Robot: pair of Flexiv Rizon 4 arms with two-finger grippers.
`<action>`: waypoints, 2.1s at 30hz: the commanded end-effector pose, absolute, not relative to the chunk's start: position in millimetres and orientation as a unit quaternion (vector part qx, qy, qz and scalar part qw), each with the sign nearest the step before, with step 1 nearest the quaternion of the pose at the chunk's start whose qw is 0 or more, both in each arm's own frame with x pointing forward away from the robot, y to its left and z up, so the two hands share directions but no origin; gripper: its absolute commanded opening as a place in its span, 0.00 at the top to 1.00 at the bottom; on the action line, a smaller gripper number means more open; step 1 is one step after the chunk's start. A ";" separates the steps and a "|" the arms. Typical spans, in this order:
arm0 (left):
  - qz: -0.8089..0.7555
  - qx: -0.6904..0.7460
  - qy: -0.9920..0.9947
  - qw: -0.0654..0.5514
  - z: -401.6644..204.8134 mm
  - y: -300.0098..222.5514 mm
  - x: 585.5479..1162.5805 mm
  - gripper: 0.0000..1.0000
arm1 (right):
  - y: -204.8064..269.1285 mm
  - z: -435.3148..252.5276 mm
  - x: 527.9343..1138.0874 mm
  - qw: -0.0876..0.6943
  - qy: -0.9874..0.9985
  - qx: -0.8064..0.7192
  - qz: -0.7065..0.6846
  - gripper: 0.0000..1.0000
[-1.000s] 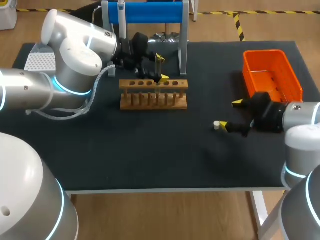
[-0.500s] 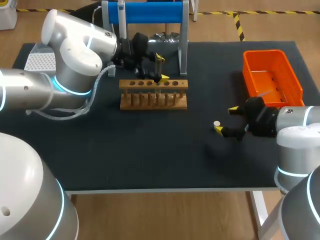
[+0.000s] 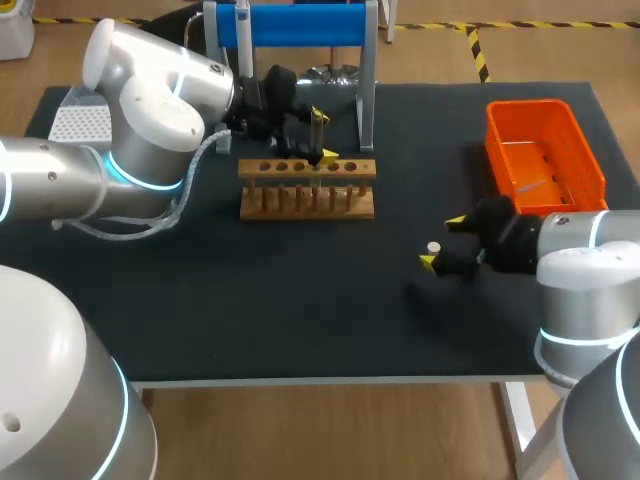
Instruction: Invert the test tube, pick up the pipette, mount the tip to pipette, aspirate from beaker and dispense into the tube, eject the tip, return the pipette, and cap with the stopper.
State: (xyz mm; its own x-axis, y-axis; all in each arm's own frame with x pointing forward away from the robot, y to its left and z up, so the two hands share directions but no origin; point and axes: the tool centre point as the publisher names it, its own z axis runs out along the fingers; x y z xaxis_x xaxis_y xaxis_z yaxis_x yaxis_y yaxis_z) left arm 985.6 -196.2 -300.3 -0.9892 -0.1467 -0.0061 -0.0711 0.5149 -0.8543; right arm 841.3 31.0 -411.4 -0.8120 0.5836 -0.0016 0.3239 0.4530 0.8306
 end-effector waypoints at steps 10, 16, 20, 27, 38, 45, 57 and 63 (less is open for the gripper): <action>-0.489 -0.062 0.869 0.038 -301.2 -196.5 987.0 0.00 | 39.0 -422.1 845.7 0.145 0.843 0.272 0.442 0.25; -0.489 -0.062 0.869 0.038 -301.2 -196.5 987.0 0.00 | 38.1 -424.1 846.3 0.145 0.843 0.275 0.439 0.34; -0.489 -0.062 0.869 0.038 -301.2 -196.5 987.0 0.00 | 37.5 -425.2 846.9 0.143 0.843 0.278 0.438 0.40; -0.489 -0.062 0.869 0.038 -301.2 -196.5 987.0 0.00 | 36.3 -427.3 848.6 0.142 0.842 0.283 0.436 0.45; -0.489 -0.062 0.869 0.038 -301.2 -196.5 987.0 0.00 | 35.2 -428.4 849.0 0.138 0.842 0.289 0.433 0.51; -0.489 -0.062 0.869 0.038 -301.2 -196.5 987.0 0.00 | 35.1 -428.9 849.1 0.138 0.842 0.291 0.432 0.54; -0.489 -0.062 0.869 0.038 -301.2 -196.5 987.0 0.00 | 34.5 -429.4 849.5 0.139 0.843 0.292 0.431 0.60; -0.489 -0.062 0.869 0.038 -301.2 -196.5 987.0 0.00 | 34.0 -430.2 850.4 0.139 0.843 0.293 0.430 0.61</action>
State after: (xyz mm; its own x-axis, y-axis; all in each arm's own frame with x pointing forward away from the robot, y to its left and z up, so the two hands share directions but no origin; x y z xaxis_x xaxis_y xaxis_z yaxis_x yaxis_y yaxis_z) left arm 985.6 -196.2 -300.3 -0.9892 -0.1467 -0.0061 -0.0711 0.5149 -0.8543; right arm 850.0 33.6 -430.4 -0.7903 0.6125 0.0172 0.3719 0.4570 0.8080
